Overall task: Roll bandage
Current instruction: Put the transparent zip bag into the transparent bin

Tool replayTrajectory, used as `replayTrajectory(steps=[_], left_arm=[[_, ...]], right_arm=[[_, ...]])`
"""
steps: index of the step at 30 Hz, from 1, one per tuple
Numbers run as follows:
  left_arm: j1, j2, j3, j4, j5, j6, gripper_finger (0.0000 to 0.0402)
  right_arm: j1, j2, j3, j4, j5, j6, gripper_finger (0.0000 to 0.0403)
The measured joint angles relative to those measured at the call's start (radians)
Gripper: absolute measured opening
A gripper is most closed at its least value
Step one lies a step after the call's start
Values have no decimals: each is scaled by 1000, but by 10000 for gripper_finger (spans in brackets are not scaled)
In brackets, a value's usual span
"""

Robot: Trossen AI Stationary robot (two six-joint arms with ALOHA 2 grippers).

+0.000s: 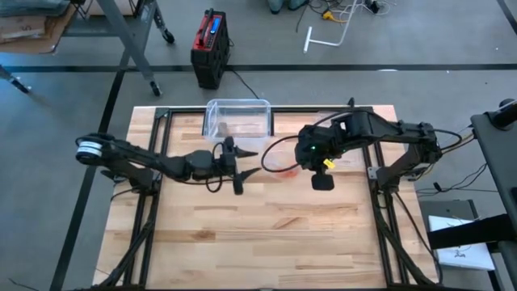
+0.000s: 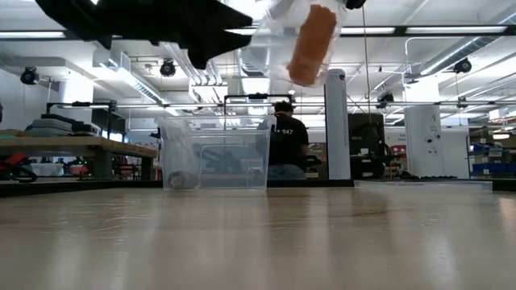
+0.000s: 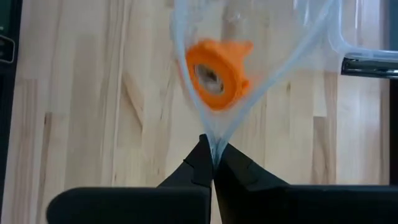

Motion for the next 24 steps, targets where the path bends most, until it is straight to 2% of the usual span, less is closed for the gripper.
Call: replayTrajectory(steps=[3, 6, 9, 14, 18, 21, 24], left_arm=[[0, 59, -17, 85, -105, 115, 229], [4, 98, -13, 116, -160, 125, 222], [2, 129, 14, 117, -129, 123, 211], [2, 197, 75, 117, 9, 123, 202], [2, 243, 134, 68, 20, 92, 196], [0, 261, 173, -26, 19, 82, 161], [-1, 263, 212, -98, 18, 81, 82]], right_arm=[[7, 6, 0, 1, 1, 0, 0], [19, 12, 0, 2, 0, 0, 0], [29, 17, 0, 6, 0, -11, 0], [50, 34, -1, 22, 19, -66, 0], [58, 45, 0, 27, 21, -77, 0], [62, 47, -1, 27, 69, -46, 0], [70, 40, 0, 17, 160, -37, 0]])
